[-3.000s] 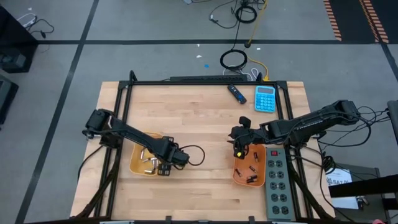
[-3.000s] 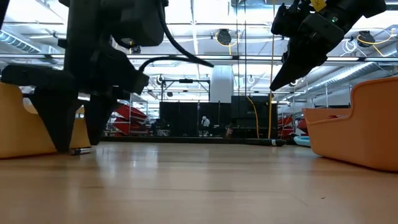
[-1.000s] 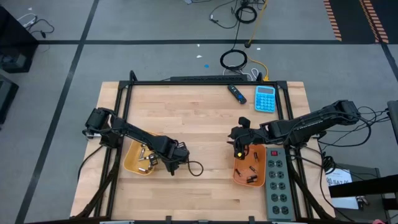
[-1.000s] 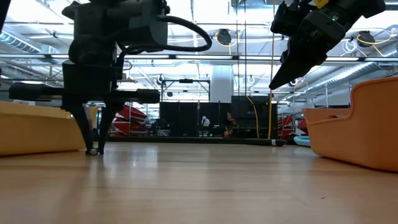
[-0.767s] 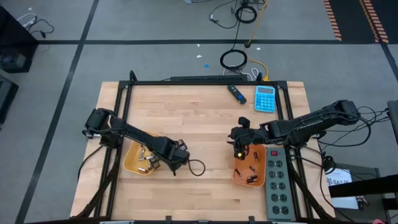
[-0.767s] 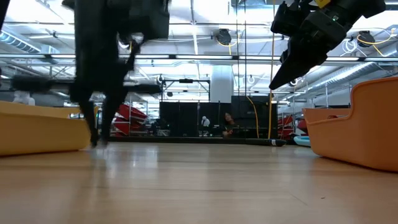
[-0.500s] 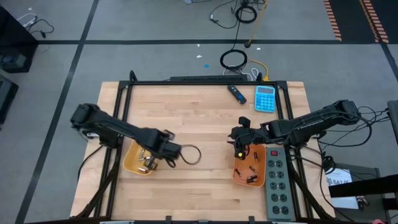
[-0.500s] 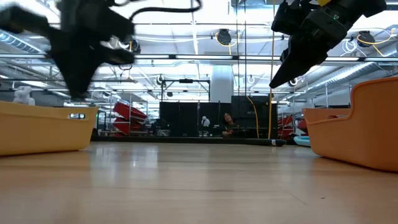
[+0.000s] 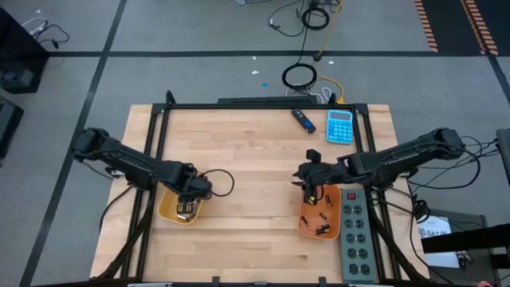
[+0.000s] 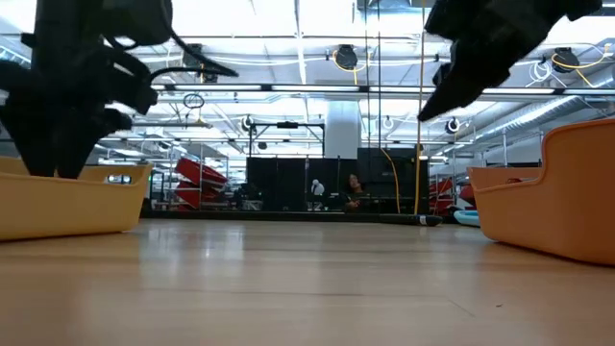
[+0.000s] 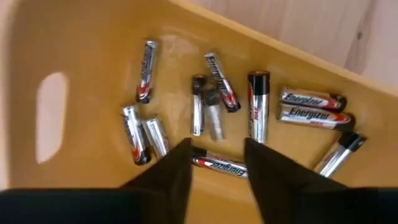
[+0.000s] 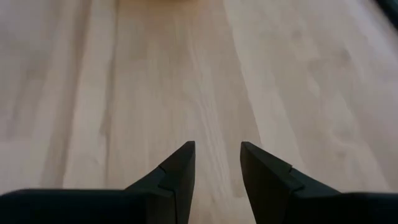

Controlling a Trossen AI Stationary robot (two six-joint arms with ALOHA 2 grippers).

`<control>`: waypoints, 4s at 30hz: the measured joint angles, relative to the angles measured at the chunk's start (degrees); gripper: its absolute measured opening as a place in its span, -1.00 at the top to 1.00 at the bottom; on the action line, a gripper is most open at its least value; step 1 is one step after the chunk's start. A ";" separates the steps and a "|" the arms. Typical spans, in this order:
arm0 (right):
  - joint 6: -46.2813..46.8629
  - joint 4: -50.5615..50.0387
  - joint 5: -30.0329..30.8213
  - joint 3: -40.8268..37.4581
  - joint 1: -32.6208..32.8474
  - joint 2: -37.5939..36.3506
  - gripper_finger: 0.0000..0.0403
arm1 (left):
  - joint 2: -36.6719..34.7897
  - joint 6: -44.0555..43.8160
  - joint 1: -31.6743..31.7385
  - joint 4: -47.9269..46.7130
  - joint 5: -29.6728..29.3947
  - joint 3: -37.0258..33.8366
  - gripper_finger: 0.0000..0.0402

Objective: Sort batteries
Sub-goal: Put the silver battery into the yellow bin, then return to Home Position

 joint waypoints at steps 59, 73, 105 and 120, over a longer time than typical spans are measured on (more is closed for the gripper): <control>-17.37 34.16 1.88 -41.72 -2.84 -68.73 0.95 | -45.29 13.93 -1.79 99.95 -24.40 -46.46 0.92; -17.21 28.99 1.64 -41.72 -2.82 -68.73 0.95 | -45.15 13.91 -2.05 90.44 -23.55 -46.51 0.92; -17.20 29.01 1.62 -41.72 -2.82 -68.73 0.95 | -45.15 13.75 -2.05 77.71 -23.55 -46.56 0.92; -17.19 29.03 1.62 -41.72 -2.82 -68.73 0.94 | -45.15 13.75 -2.05 77.71 -23.55 -46.57 0.92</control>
